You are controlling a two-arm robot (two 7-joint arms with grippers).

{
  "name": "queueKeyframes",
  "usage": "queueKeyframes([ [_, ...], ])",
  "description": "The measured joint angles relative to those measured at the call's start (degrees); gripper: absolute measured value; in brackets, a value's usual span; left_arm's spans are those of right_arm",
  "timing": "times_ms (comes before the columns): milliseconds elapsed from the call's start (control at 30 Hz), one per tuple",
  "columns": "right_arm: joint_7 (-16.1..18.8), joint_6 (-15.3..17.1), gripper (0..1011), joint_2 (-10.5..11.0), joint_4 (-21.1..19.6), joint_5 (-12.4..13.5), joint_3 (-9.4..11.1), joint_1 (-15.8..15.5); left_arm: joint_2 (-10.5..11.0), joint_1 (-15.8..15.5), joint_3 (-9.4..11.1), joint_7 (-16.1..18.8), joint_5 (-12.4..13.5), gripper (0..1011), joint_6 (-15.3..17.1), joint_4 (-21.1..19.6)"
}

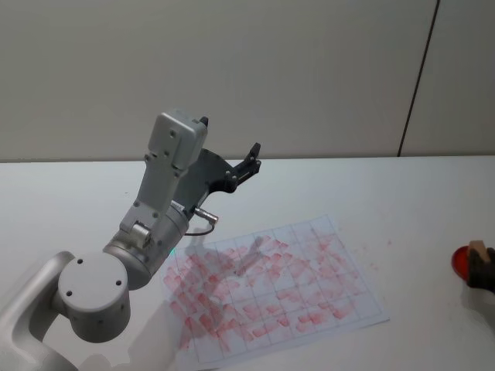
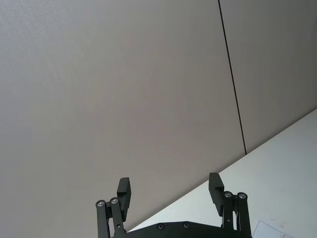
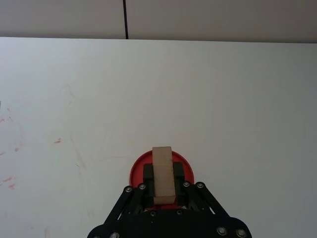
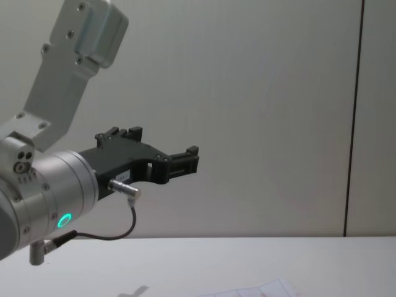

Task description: Use the one hand to pick up the stamp and affix it onto the A4 paper.

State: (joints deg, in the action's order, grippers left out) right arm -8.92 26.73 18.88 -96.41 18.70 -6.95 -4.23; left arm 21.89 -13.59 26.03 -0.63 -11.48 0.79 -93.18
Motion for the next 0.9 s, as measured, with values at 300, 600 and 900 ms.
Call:
queueKeyframes([
  [300,0.05,-0.02,214,-0.34,0.6,1.92,0.75,0.06,0.0,0.0,0.0,0.0,0.0,1002,0.0,0.0],
  [600,0.73,-1.13,216,-0.49,0.36,3.44,1.5,0.65,0.0,0.0,0.0,0.0,0.0,1001,0.0,0.0],
  [900,2.34,-2.37,214,-0.41,-1.92,3.3,1.9,2.18,0.0,0.0,0.0,0.0,0.0,1001,0.0,0.0],
])
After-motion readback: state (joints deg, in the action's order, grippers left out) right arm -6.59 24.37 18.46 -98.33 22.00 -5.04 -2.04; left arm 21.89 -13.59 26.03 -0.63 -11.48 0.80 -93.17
